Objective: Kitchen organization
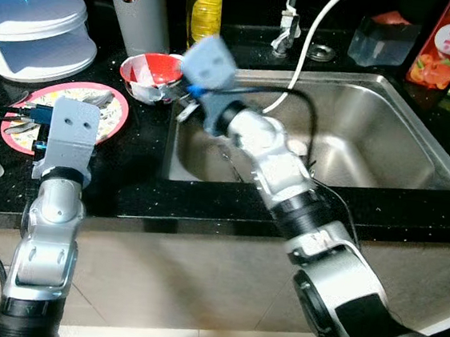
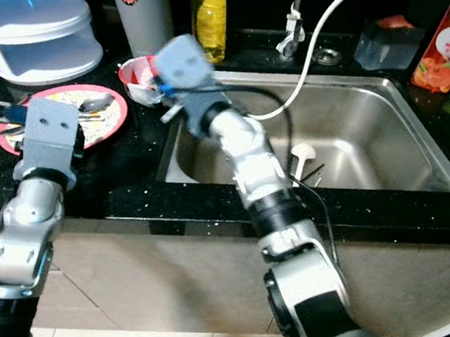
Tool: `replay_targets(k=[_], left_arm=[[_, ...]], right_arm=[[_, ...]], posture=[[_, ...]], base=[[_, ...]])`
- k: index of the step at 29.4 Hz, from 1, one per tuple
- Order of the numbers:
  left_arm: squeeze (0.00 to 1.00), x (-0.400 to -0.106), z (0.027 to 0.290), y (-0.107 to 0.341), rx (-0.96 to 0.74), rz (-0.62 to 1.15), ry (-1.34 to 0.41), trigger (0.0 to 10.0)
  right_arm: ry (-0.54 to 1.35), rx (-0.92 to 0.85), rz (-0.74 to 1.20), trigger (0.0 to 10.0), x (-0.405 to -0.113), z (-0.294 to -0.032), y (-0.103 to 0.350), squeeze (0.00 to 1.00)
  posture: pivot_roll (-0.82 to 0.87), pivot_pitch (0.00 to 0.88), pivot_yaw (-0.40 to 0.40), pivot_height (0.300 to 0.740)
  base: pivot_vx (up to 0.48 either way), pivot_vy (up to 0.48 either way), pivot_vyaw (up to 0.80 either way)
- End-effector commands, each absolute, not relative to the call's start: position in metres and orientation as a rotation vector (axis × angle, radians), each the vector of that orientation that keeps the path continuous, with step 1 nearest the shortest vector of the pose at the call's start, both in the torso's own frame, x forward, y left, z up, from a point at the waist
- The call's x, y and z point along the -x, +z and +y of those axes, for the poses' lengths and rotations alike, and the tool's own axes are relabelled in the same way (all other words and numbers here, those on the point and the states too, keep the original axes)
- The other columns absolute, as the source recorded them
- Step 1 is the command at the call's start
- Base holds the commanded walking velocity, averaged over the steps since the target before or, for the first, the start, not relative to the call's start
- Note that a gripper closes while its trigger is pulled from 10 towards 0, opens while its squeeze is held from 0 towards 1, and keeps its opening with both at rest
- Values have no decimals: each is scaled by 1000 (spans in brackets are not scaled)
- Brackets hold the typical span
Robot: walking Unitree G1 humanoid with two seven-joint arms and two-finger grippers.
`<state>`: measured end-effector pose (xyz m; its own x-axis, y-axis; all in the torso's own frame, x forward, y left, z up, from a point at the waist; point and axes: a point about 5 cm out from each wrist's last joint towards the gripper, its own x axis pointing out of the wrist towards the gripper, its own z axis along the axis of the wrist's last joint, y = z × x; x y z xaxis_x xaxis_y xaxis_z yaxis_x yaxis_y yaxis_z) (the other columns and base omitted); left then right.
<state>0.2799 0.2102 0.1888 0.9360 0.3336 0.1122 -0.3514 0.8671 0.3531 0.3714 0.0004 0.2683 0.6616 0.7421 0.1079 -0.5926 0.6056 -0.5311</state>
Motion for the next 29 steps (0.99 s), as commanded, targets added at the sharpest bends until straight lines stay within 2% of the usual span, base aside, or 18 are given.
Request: replay_targets(k=[1, 2, 3, 4, 6, 8, 15, 16, 21, 25, 27, 29], left_arm=[[0, -278, 210, 182, -377, -30, 366, 10000], [0, -277, 211, 181, -381, -27, 372, 10000], [0, -276, 211, 180, -384, -25, 376, 10000], [0, -275, 212, 179, -388, -23, 378, 10000], [0, -273, 214, 178, -392, -21, 384, 10000], [0, -272, 215, 179, -389, -22, 392, 10000], [0, -275, 211, 195, -349, -71, 391, 10000], [0, -279, 208, 208, -339, -113, 364, 10000], [0, -293, 187, 261, -317, -283, 242, 10000], [0, -302, 176, 282, -298, -335, 176, 10000], [0, -307, 170, 291, -305, -351, 136, 10000], [0, -313, 158, 306, -308, -361, 42, 10000]], right_arm=[[775, 498, -332, 10000, -374, 0, 271, 0], [772, 521, -331, 10000, -377, 1, 273, 820], [769, 539, -333, 10000, -379, 1, 275, 820], [781, 586, -343, 10000, -380, 3, 277, 1000], [820, 718, -364, 10000, -384, 8, 285, 1000], [835, 761, -358, 10000, -386, 8, 289, 1000], [863, 749, -240, 10000, -393, 6, 290, 1000], [879, 739, -218, 10000, -393, 9, 287, 0], [912, 695, -167, 10000, -390, 19, 276, 0], [882, 677, -156, 10000, -391, 21, 273, 0], [853, 660, -151, 10000, -392, 21, 272, 0], [746, 578, -136, 10000, -395, 22, 273, 0]], posture=[[183, 23, 32, 740], [182, 28, 29, 740], [183, 31, 28, 740], [190, 38, 22, 740], [201, 43, 9, 740], [202, 43, 7, 740], [233, 50, -23, 740], [242, 52, -27, 740], [283, 49, -49, 740], [310, 43, -54, 740], [315, 40, -49, 740], [318, 34, -31, 740]], base=[[0, 0, 0], [0, 0, 0], [0, 0, 0], [0, 0, 0], [0, 0, 0], [0, 0, 0], [0, 0, 0], [0, 0, 0], [0, 0, 0], [0, 0, 0], [0, 0, 0], [0, 0, 0]])
